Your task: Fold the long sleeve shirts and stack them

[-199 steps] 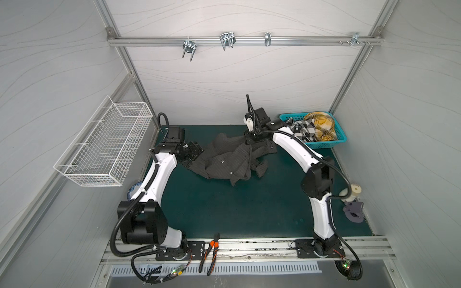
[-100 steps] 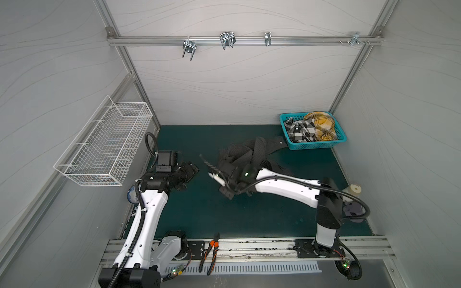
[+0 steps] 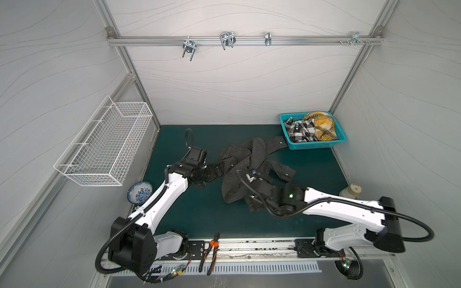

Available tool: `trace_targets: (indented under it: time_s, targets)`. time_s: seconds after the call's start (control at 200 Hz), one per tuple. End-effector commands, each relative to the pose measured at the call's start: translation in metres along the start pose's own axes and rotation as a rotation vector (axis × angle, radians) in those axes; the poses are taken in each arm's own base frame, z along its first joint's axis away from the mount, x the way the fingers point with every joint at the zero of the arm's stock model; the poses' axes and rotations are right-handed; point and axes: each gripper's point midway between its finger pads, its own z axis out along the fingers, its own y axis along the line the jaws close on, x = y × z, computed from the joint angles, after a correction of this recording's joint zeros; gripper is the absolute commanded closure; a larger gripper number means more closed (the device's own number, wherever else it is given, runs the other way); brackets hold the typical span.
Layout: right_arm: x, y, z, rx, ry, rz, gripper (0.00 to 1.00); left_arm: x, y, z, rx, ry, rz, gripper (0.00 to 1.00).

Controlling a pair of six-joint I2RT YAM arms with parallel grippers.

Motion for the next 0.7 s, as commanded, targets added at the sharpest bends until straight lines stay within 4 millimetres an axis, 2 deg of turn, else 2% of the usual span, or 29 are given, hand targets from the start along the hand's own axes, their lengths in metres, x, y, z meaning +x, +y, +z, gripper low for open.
trace_targets:
  time_s: [0.0,0.07,0.17,0.25,0.31,0.425,0.545,0.625,0.695]
  targets:
    - [0.024,-0.056,0.013,-0.016,0.131,0.341,0.09,-0.033,-0.04,0.011,0.034,-0.076,0.208,0.08]
    - [0.032,-0.073,0.016,-0.098,0.16,0.498,0.14,-0.038,-0.06,0.023,0.044,-0.046,0.29,0.11]
    - [0.044,-0.095,0.019,-0.114,0.159,0.606,0.16,-0.027,-0.087,0.04,0.021,0.001,0.449,0.16]
    - [0.053,-0.105,0.024,-0.109,0.179,0.65,0.16,-0.007,-0.104,0.052,-0.036,0.014,0.593,0.19]
    - [0.06,-0.109,0.031,-0.11,0.213,0.679,0.18,0.01,-0.111,0.066,-0.081,0.036,0.672,0.25]
    - [0.069,-0.112,0.041,-0.125,0.263,0.719,0.22,0.03,-0.109,0.088,-0.206,0.056,0.773,0.43]
    - [0.072,-0.111,0.045,-0.155,0.265,0.74,0.24,0.035,-0.102,0.102,-0.329,0.011,0.848,0.42]
    - [0.073,-0.111,0.045,-0.168,0.264,0.748,0.25,0.025,-0.093,0.107,-0.408,-0.032,0.829,0.42]
    - [0.073,-0.112,0.044,-0.175,0.263,0.754,0.27,0.019,-0.094,0.112,-0.423,-0.064,0.828,0.42]
